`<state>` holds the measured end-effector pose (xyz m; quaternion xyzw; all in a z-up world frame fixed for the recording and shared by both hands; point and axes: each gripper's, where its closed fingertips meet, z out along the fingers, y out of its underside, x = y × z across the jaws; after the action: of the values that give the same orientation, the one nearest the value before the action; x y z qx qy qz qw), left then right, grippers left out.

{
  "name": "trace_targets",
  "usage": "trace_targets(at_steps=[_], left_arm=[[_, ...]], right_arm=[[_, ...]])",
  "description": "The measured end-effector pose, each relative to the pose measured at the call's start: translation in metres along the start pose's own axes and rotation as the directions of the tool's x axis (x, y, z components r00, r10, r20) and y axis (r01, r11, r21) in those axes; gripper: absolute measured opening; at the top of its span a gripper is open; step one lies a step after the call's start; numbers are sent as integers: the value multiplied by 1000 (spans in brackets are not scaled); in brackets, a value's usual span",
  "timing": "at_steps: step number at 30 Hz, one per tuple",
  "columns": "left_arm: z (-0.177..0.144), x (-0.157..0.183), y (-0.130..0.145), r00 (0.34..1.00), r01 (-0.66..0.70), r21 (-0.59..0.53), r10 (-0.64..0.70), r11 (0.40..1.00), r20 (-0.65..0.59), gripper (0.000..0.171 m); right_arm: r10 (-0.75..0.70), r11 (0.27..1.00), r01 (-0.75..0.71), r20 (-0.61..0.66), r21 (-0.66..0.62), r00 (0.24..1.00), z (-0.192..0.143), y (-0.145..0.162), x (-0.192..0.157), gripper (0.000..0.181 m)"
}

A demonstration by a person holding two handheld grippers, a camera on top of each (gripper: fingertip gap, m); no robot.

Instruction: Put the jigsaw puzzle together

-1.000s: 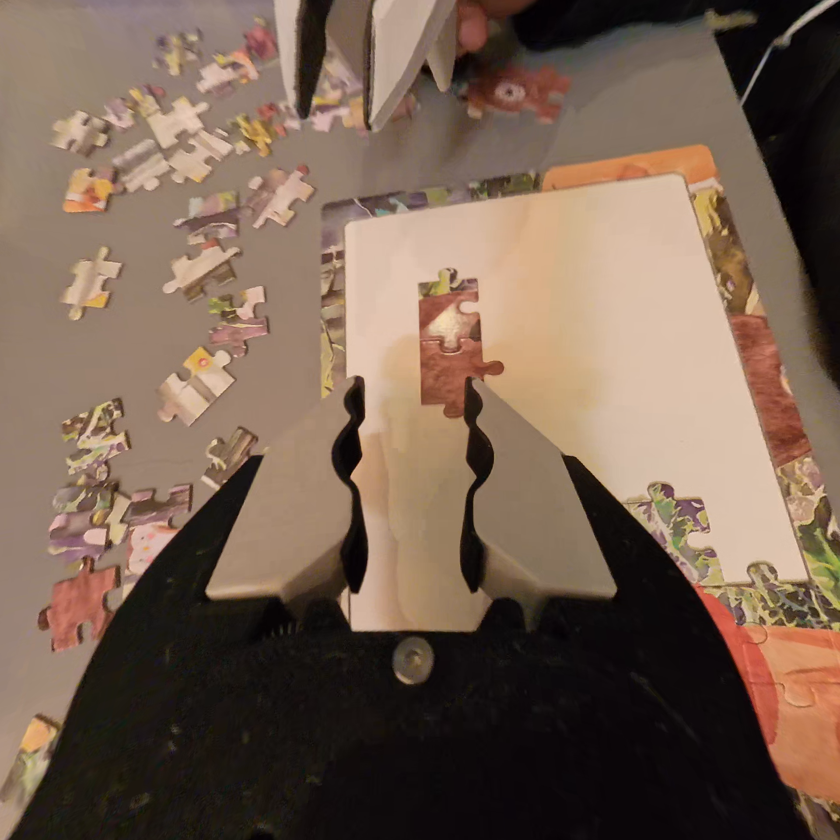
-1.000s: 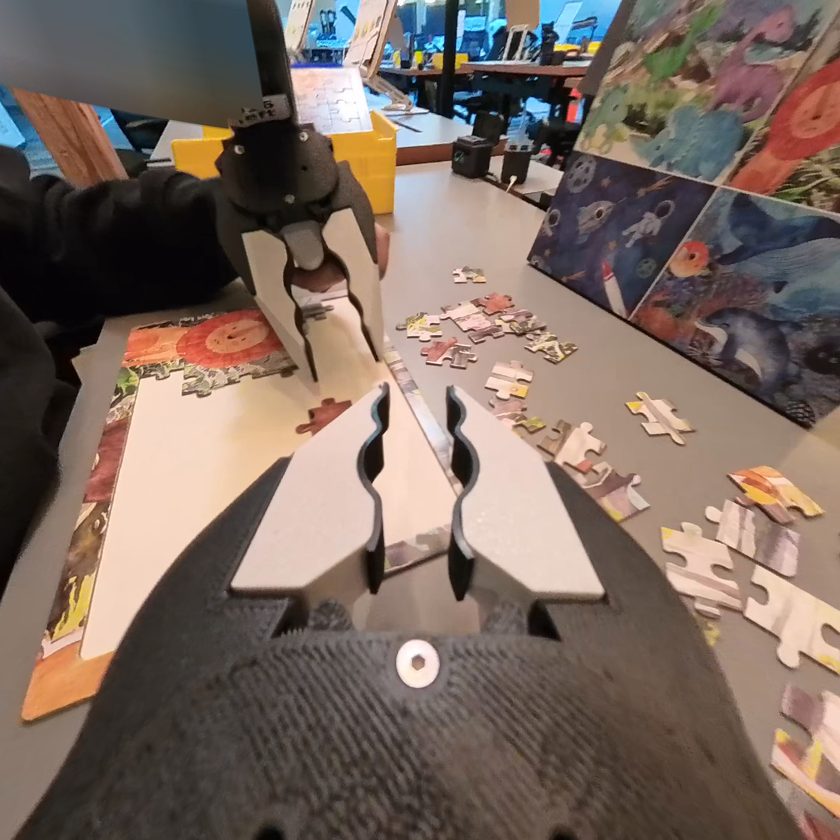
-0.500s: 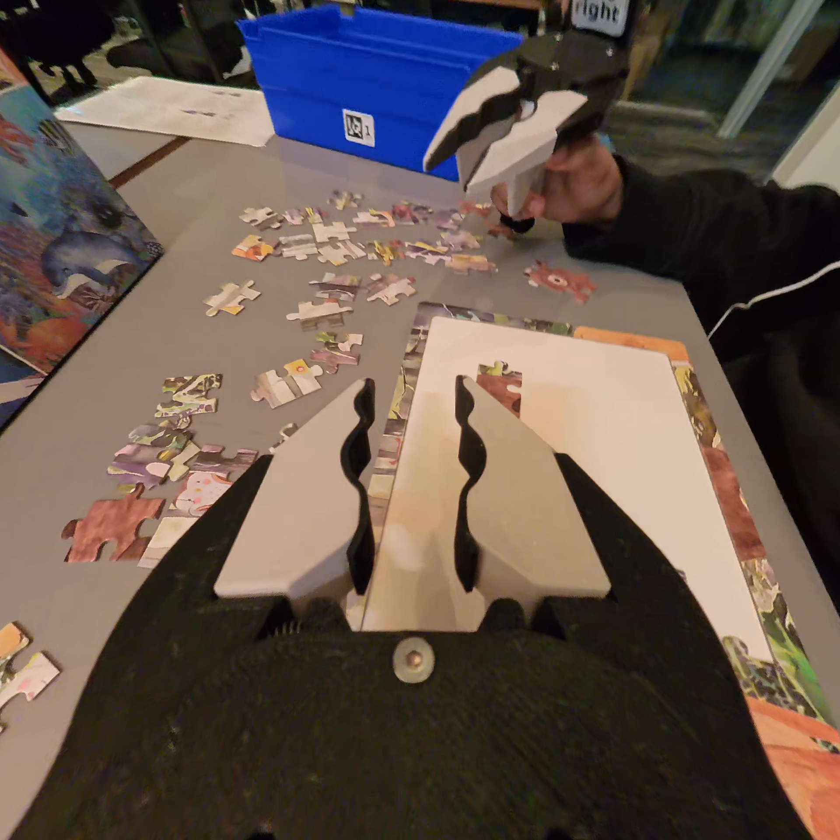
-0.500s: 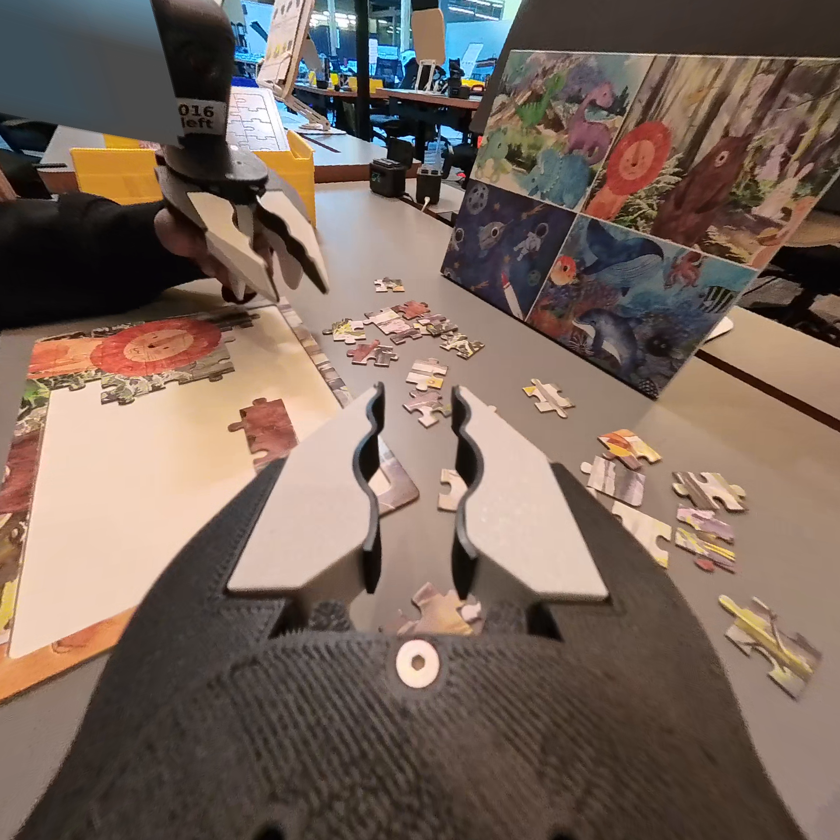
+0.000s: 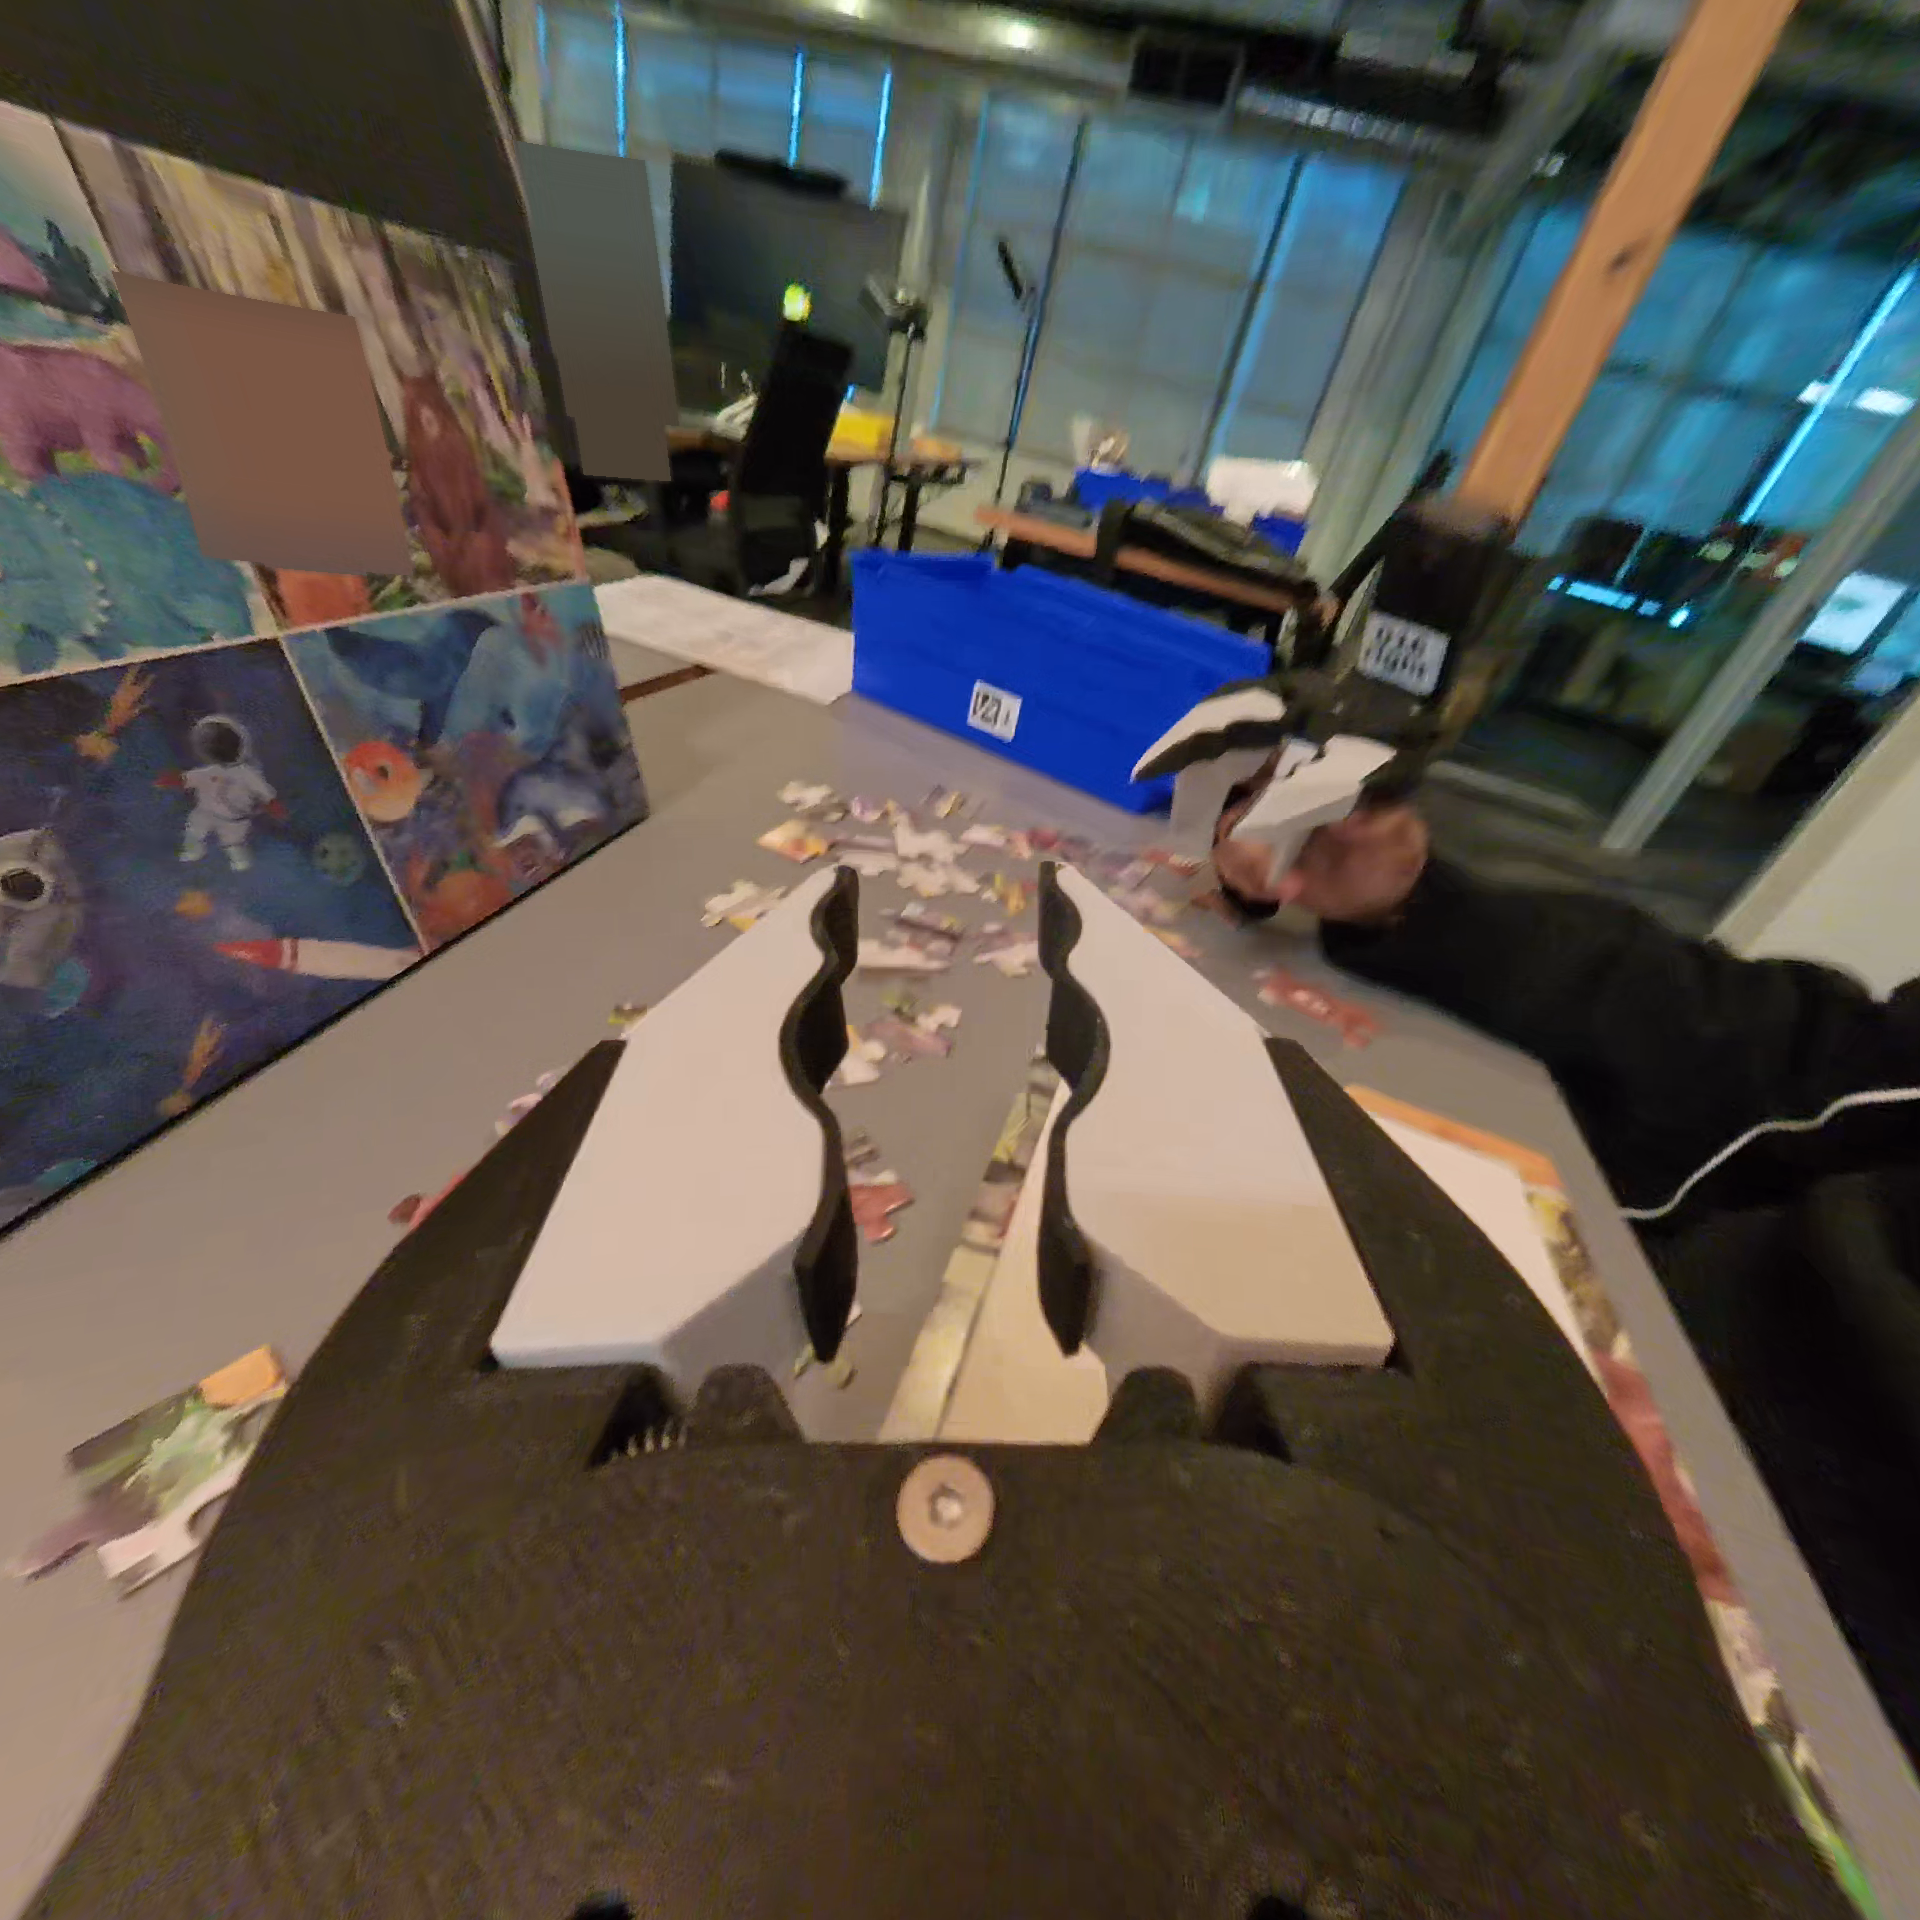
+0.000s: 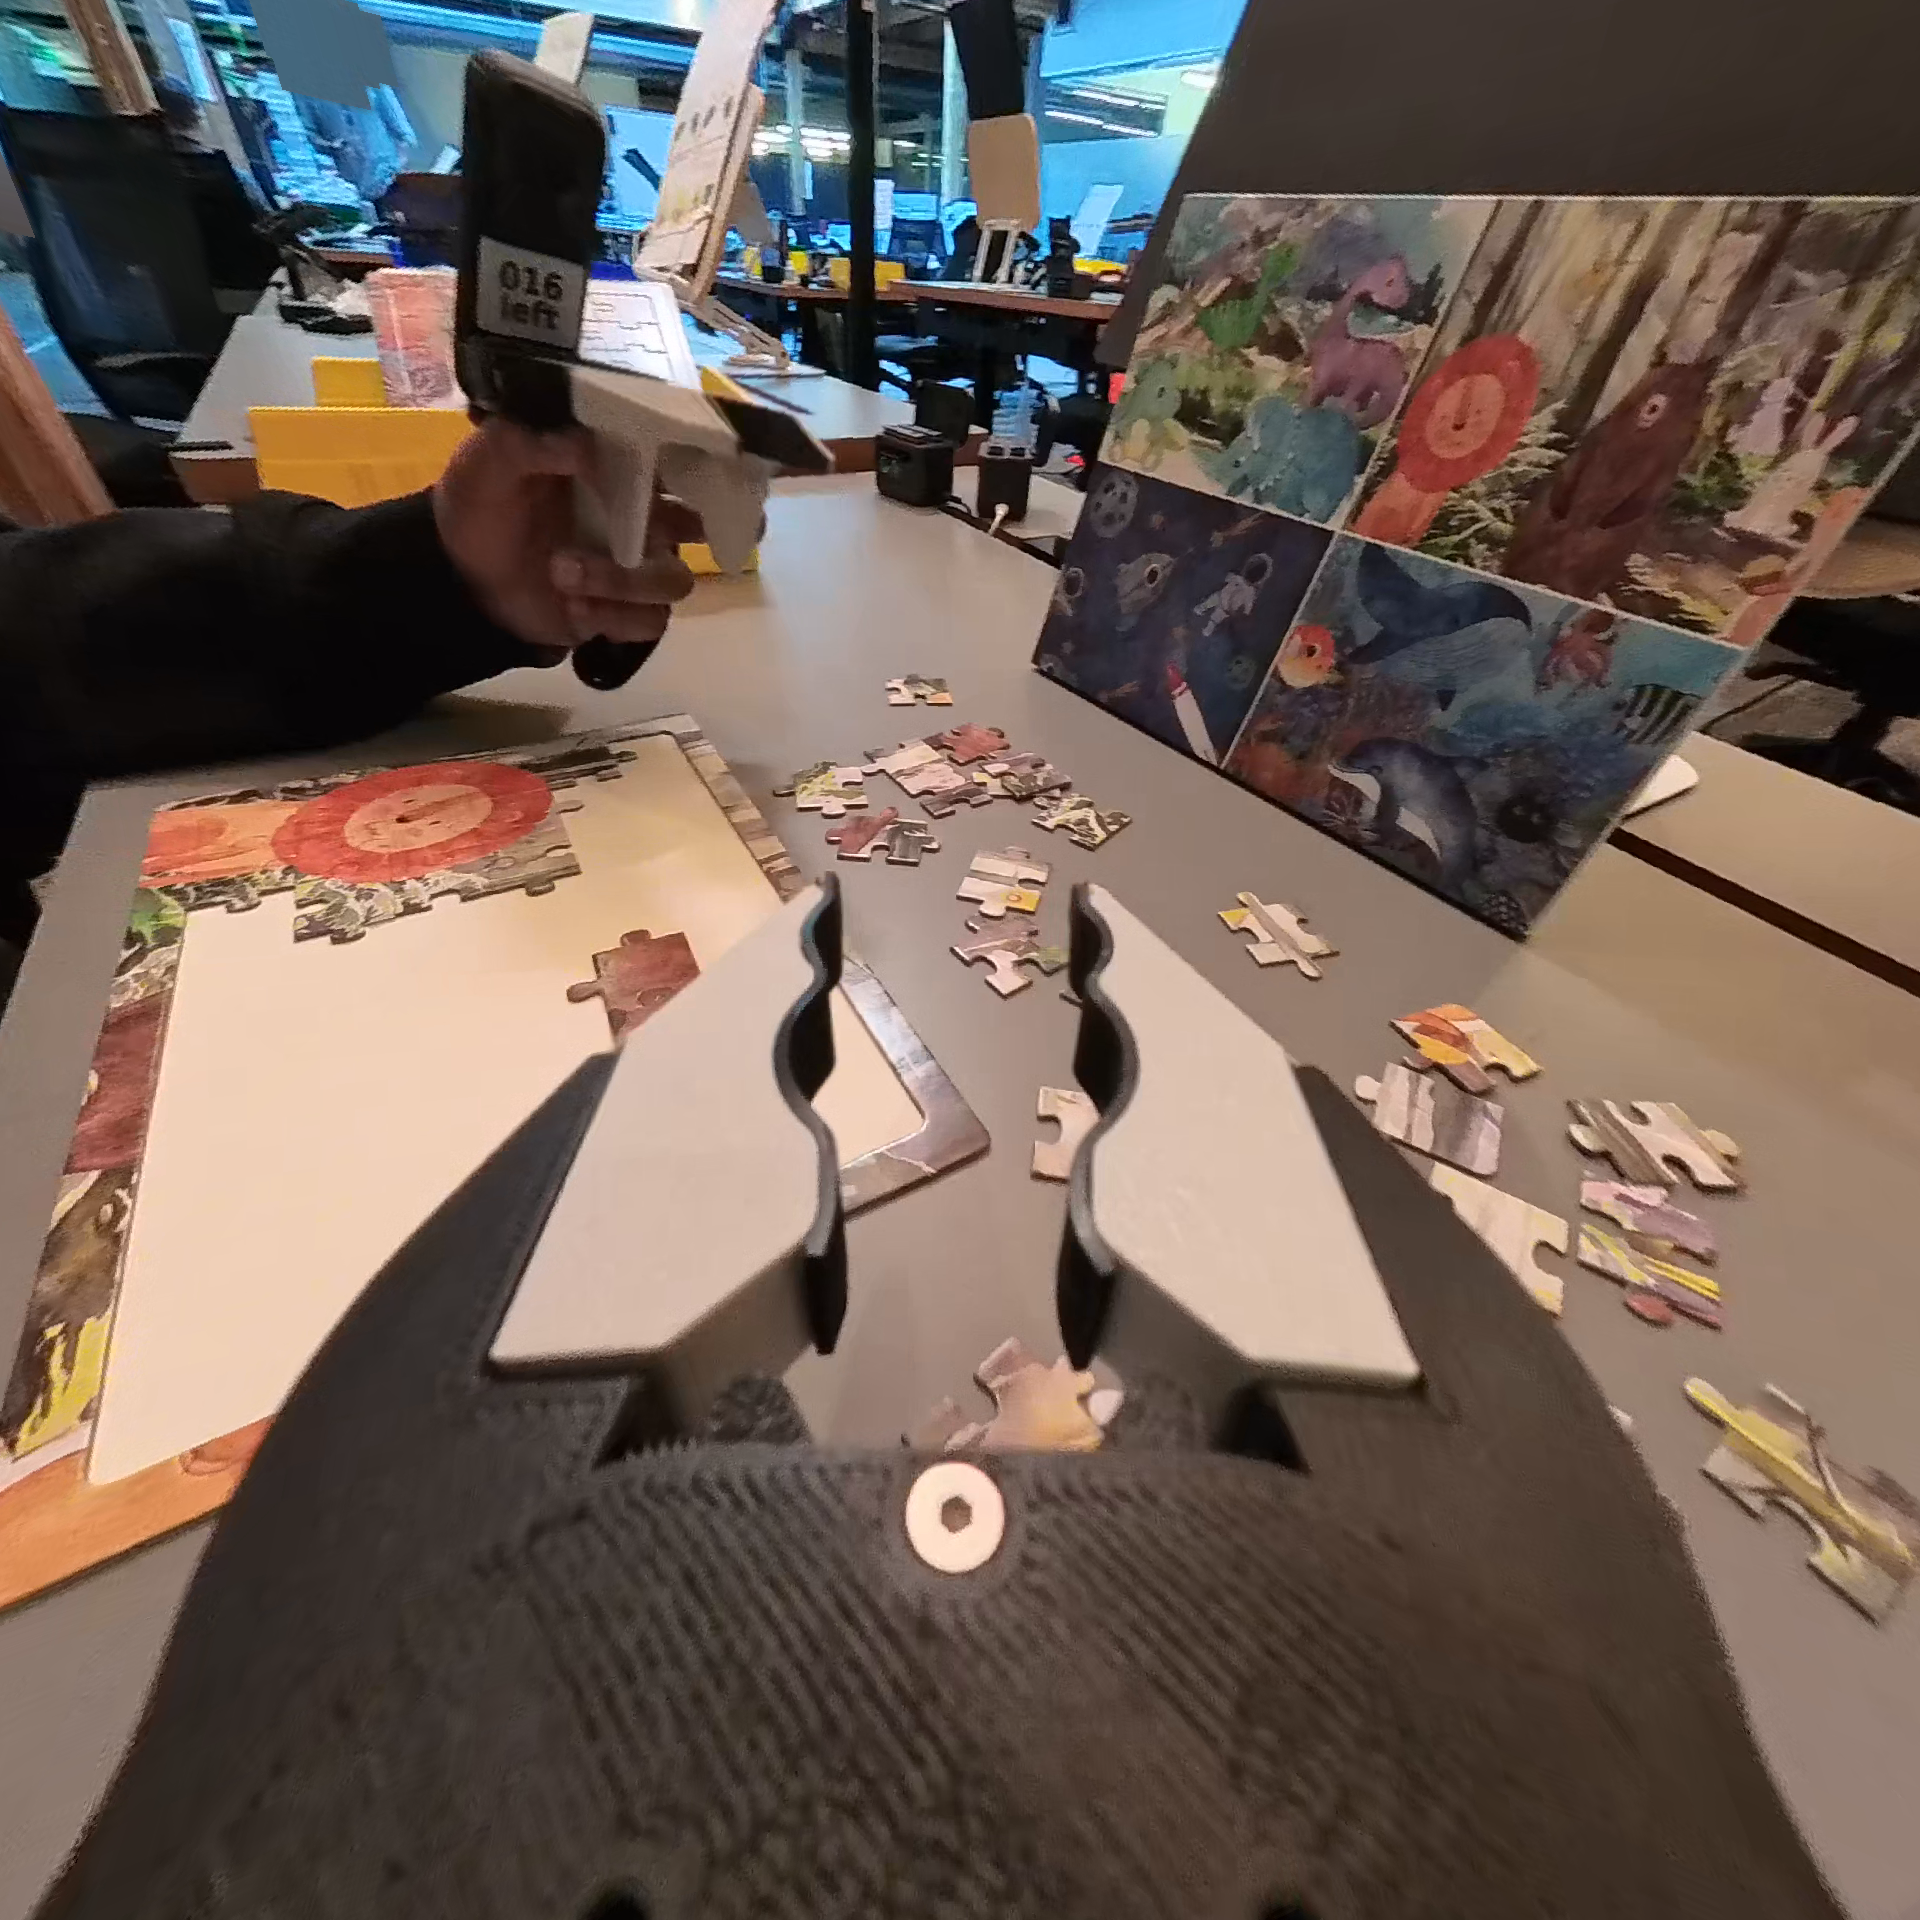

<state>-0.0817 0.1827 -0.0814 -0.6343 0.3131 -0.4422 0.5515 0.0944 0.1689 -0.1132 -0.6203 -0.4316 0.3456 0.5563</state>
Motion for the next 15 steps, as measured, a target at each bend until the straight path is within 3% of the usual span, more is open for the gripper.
trace_targets(at_steps=[4, 15], left_arm=[[-5, 4, -13, 1000, -22, 70, 22, 997, -1, 34], [-8, -5, -12, 1000, 15, 116, -16, 993, 6, 32]], right_arm=[[-5, 1000, 6, -60, 14, 998, -2, -3, -3, 41], [-31, 990, 60, -210, 131, 977, -22, -27, -19, 36]])
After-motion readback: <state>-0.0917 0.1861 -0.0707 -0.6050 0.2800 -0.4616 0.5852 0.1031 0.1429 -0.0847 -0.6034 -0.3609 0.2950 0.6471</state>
